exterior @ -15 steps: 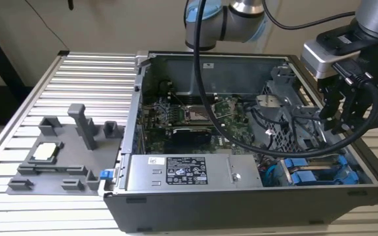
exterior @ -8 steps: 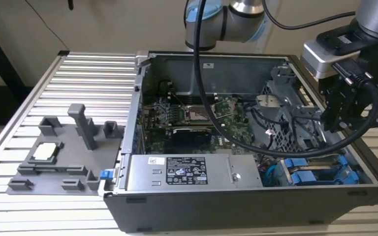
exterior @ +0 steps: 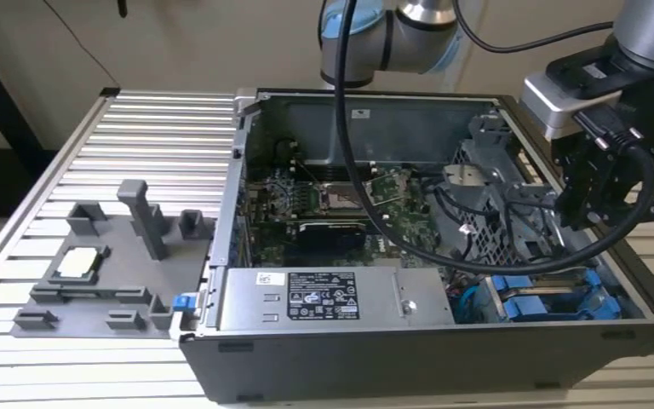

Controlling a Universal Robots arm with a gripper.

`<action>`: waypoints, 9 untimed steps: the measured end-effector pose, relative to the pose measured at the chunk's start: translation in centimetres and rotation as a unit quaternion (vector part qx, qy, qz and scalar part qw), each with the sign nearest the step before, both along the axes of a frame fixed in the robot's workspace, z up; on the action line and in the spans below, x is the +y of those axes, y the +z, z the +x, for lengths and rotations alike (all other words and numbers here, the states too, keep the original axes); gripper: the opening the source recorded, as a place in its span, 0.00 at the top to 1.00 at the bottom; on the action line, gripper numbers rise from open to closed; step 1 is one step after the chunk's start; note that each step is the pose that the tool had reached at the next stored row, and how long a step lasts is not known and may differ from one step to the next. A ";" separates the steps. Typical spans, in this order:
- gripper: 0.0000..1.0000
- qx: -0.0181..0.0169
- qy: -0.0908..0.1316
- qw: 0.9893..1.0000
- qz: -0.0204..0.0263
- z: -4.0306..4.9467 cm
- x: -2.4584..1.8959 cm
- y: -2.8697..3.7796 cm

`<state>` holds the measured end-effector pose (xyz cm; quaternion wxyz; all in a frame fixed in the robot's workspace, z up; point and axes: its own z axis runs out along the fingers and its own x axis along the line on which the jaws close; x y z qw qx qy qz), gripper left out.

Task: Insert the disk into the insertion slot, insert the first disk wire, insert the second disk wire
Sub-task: 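Insert the first disk wire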

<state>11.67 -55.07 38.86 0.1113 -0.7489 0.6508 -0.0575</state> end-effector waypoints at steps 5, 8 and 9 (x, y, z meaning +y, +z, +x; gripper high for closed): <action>0.78 0.000 0.000 1.000 0.000 0.00 0.00 -0.02; 0.81 -0.001 0.000 1.000 0.000 0.00 0.01 -0.01; 0.81 -0.001 0.000 1.000 0.000 0.00 0.01 -0.01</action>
